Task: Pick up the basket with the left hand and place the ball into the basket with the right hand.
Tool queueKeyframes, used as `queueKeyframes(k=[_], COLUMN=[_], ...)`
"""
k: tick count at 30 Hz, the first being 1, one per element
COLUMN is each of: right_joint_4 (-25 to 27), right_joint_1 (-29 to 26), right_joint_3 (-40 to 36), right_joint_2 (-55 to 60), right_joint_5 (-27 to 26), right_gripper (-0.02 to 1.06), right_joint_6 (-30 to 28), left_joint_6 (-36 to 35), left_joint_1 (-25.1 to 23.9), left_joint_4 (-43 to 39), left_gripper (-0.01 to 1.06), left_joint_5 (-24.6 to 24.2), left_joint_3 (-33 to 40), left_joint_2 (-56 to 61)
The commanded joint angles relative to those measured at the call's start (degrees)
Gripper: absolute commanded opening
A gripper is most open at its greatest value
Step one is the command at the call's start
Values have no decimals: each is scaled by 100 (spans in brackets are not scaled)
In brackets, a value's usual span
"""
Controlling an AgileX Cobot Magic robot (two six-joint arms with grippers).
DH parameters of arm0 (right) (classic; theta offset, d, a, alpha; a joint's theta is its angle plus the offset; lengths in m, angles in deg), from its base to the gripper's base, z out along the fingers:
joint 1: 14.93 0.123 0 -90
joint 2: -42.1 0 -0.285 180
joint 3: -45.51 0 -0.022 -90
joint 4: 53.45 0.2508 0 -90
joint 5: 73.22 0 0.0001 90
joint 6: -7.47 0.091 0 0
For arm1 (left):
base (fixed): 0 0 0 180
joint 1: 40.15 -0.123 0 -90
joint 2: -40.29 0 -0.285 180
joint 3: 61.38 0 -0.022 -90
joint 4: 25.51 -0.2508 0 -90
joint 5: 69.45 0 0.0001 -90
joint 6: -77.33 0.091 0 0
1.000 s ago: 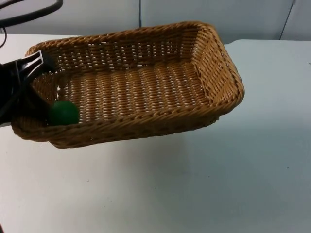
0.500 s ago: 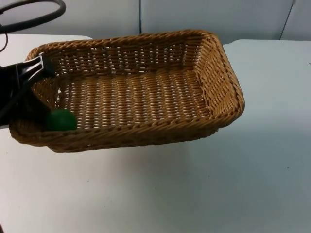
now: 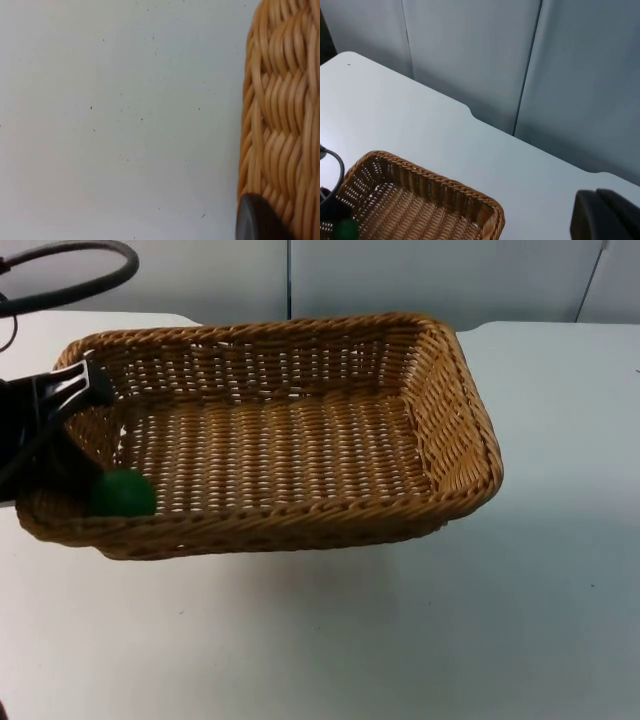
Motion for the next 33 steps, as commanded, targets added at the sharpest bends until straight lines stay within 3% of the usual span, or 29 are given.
queueKeyframes(k=[1, 13, 21, 26, 33], right_joint_4=[-23, -11, -1, -1, -1], right_joint_1=[-4, -4, -4, -4, -4], right_joint_3=[14, 14, 14, 14, 14], right_joint_2=[-61, -70, -70, -70, -70], right_joint_5=[-23, -23, -23, -23, -23], right_gripper=[0, 0, 0, 0, 0], right_joint_6=[96, 158, 158, 158, 158], left_joint_6=[-36, -36, 506, 567, 543], left_joint_1=[-5, -5, -5, -5, -5], left_joint_4=[62, 62, 122, 122, 126], left_gripper=[0, 0, 0, 0, 0], left_joint_5=[-111, 82, 365, 5, -72], left_joint_3=[-29, -29, -103, -553, -913], left_joint_2=[65, -278, -887, -1248, -1526])
